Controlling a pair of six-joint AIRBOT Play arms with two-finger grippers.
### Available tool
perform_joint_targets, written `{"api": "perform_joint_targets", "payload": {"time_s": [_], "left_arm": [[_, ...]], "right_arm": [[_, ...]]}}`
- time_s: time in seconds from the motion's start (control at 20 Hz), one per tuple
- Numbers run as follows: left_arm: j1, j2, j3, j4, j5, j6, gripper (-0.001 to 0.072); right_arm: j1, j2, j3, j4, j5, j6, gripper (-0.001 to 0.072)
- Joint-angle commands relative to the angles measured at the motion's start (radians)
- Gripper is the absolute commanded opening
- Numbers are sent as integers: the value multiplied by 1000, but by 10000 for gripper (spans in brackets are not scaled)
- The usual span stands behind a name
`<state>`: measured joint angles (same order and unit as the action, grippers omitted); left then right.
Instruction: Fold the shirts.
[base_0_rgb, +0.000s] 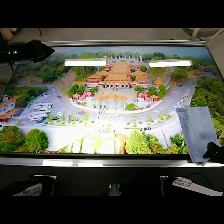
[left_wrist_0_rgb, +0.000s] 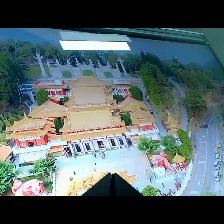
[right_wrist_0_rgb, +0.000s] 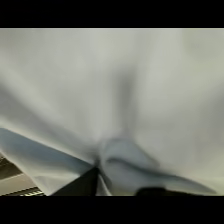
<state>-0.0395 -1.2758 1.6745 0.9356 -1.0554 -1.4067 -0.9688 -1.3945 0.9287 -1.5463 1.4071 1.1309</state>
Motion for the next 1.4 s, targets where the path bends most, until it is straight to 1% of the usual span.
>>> {"api": "perform_joint_targets", "payload": {"time_s": [0.0, 0.05, 0.1, 0.2, 0.25, 0.3, 0.35, 0.4, 0.45, 0.5, 0.55, 0.6, 0.65, 0.7, 0.75, 0.8, 0.85, 0.9, 0.95, 1.0, 1.05, 1.1, 1.15, 1.25, 1.35], "left_arm": [[1, 0, 1, 0, 0, 0, 27], [1, 0, 2, 0, 0, 1, 27], [1, 2, 4, 0, 1, 1, 27], [1, 3, 21, 1, 5, 13, 26], [-1, 2, 36, 13, 17, 15, 25], [-14, 2, 60, 68, 21, 14, 24], [-42, -2, 96, 206, 19, -21, 23], [-81, -11, 131, 407, 17, -101, 23], [-128, -29, 160, 657, 6, -226, 23], [-162, -50, 170, 840, -11, -311, 25], [-179, -79, 169, 926, -40, -324, 30], [-180, -112, 169, 929, -88, -322, 94], [-180, -150, 167, 912, -173, -322, 391], [-180, -191, 167, 891, -294, -323, 648], [-175, -237, 161, 870, -452, -321, 668], [-171, -266, 127, 856, -551, -319, 668], [-169, -258, 60, 827, -563, -314, 667], [-170, -220, -23, 780, -515, -315, 667], [-170, -161, -121, 711, -415, -315, 667], [-169, -107, -208, 668, -323, -316, 667], [-169, -68, -273, 661, -251, -327, 667], [-165, -53, -302, 661, -224, -334, 667], [-162, -56, -304, 665, -225, -333, 667], [-154, -59, -304, 669, -225, -330, 667], [-151, -59, -304, 671, -227, -330, 667]], "right_arm": [[0, 2, 39, -56, 38, 49, 394], [0, 3, 105, -92, 81, 32, 476], [1, 2, 191, -124, 114, 11, 506], [0, 2, 433, -154, 132, -9, 505], [5, 2, 571, -133, 105, -9, 504], [25, 3, 692, -119, 63, -10, 503], [61, 3, 800, -107, 4, -14, 503], [117, 3, 895, -76, -55, -60, 504], [184, 2, 951, -35, -116, -109, 505], [270, 3, 976, 8, -153, -139, 507], [365, 2, 977, 44, -144, -141, 506], [458, -9, 976, 63, -97, -130, 506], [554, -29, 976, 71, -27, -106, 507], [636, -58, 970, 69, 49, -104, 508], [692, -90, 956, 75, 134, -103, 528], [737, -124, 929, 96, 232, -103, 558], [764, -148, 890, 125, 301, -103, 558], [788, -156, 838, 150, 325, -95, 548], [811, -144, 787, 155, 304, -83, 546], [838, -118, 733, 154, 252, -80, 546], [859, -97, 689, 148, 203, -76, 547], [875, -83, 658, 144, 163, -69, 549], [882, -80, 645, 143, 146, -64, 557], [885, -80, 645, 144, 146, -34, 557], [885, -80, 645, 141, 154, -35, 556]]}}
